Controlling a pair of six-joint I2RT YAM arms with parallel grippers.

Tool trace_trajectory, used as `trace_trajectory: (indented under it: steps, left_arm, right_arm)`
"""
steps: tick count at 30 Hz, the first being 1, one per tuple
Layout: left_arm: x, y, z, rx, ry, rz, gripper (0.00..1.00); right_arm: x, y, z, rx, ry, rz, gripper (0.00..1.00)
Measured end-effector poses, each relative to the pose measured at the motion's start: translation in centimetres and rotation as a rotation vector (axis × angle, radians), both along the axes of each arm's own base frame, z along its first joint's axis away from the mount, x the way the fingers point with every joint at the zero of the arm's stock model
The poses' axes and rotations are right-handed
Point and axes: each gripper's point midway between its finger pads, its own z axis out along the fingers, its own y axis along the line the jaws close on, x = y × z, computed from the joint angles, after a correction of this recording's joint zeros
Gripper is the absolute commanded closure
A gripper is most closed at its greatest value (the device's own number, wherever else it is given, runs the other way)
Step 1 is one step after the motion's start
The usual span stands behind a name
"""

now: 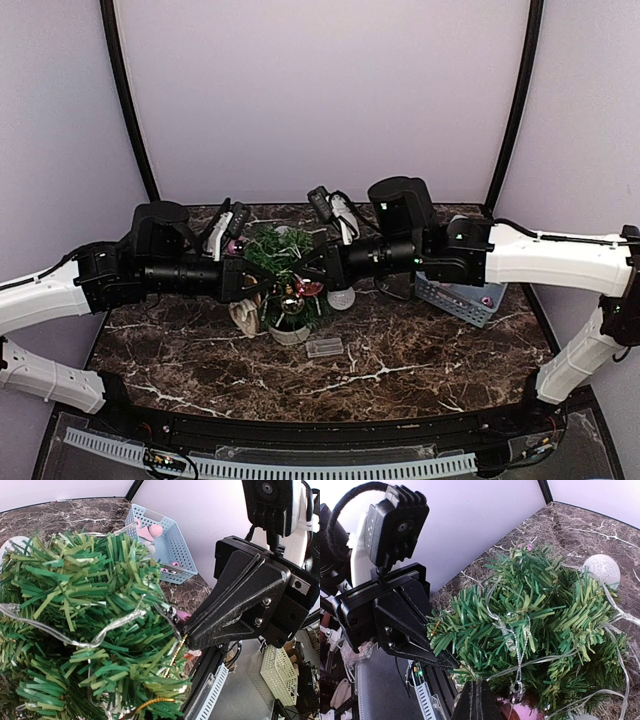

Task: Decorate the small christmas tree
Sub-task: Hang the ornament bell on the branch.

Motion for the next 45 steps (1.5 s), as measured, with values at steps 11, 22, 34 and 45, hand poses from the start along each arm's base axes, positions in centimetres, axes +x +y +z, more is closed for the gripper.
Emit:
trace_trajectory:
  steps: [11, 22, 34, 45]
  left_arm:
    - [0.2, 0.0, -0.4, 0.008, 0.011, 0.011, 1.00]
    - [0.2, -0.2, -0.7, 0.016, 0.019, 0.008, 1.00]
    - [0.2, -0.2, -0.7, 0.015, 0.020, 0.006, 1.00]
    - [0.2, -0.2, -0.7, 0.015, 0.021, 0.005, 0.87]
  right_arm:
    - [0.1, 0.1, -0.2, -0.009, 0.002, -0.004, 1.00]
    - [0.0, 0.1, -0.2, -0.010, 0.003, -0.001, 0.94]
    - [-0.2, 0.3, 0.1, 0.001, -0.004, 0.013, 0.82]
    - [-0.5, 0.1, 1.0, 0.035, -0.019, 0.022, 0.73]
